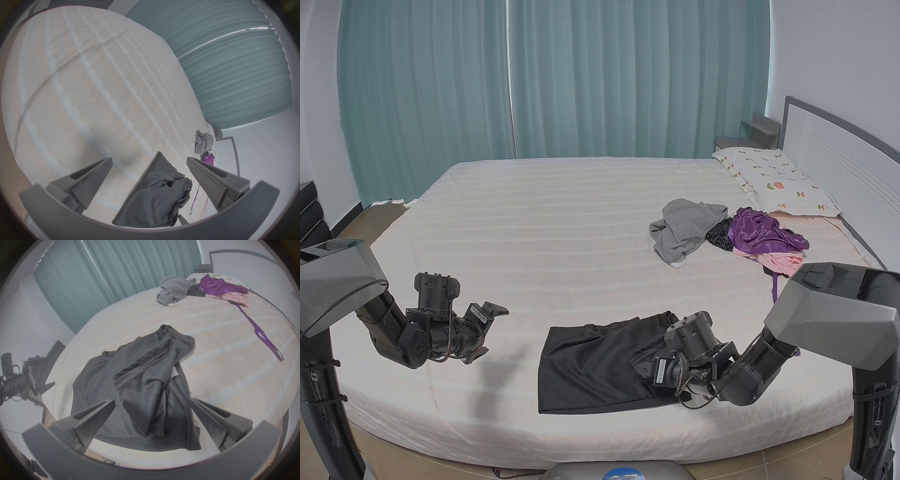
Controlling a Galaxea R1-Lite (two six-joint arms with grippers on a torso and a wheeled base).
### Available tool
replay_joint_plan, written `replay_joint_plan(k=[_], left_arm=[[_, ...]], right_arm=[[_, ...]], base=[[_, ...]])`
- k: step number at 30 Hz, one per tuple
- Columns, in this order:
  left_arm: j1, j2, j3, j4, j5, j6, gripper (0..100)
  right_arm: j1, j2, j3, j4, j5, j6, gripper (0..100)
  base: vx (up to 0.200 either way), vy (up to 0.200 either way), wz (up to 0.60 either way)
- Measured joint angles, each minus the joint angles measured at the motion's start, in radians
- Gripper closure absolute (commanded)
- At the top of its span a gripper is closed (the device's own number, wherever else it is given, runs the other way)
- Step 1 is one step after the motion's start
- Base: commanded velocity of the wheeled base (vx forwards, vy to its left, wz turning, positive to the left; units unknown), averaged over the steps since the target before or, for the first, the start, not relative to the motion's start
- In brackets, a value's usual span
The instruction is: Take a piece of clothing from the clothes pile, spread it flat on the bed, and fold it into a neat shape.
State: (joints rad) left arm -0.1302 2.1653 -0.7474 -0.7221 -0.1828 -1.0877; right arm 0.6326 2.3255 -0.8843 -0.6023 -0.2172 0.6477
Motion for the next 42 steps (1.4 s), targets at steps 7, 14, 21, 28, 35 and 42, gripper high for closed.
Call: replay_joint_plan(k=[7,14,21,28,35,42], left_arm=[[-0.002,0.006,-0.012,0.000,0.000,0.005,0],[-0.005,0.017,-0.030,0.001,0.002,0.008,0],[-0.006,0.026,-0.040,0.000,0.002,0.011,0],[-0.006,0.026,-0.024,0.000,0.004,0.009,0],[0.001,0.014,0.046,-0.050,0.004,0.001,0],[0.006,0.002,0.132,-0.169,0.004,-0.001,0]], right_arm=[[0.036,0.024,-0.137,0.169,-0.029,-0.056,0],[0.040,0.063,-0.209,0.250,-0.096,-0.159,0],[-0.007,0.072,-0.211,0.268,-0.136,-0.184,0],[-0.053,0.020,-0.108,0.262,-0.136,-0.171,0],[-0.092,-0.109,0.033,0.256,-0.121,-0.149,0],[-0.119,-0.238,0.078,0.253,-0.018,-0.094,0]], base=[[0.000,0.000,0.00],[0.000,0.000,0.00],[0.000,0.000,0.00],[0.000,0.000,0.00],[0.000,0.000,0.00],[0.000,0.000,0.00]])
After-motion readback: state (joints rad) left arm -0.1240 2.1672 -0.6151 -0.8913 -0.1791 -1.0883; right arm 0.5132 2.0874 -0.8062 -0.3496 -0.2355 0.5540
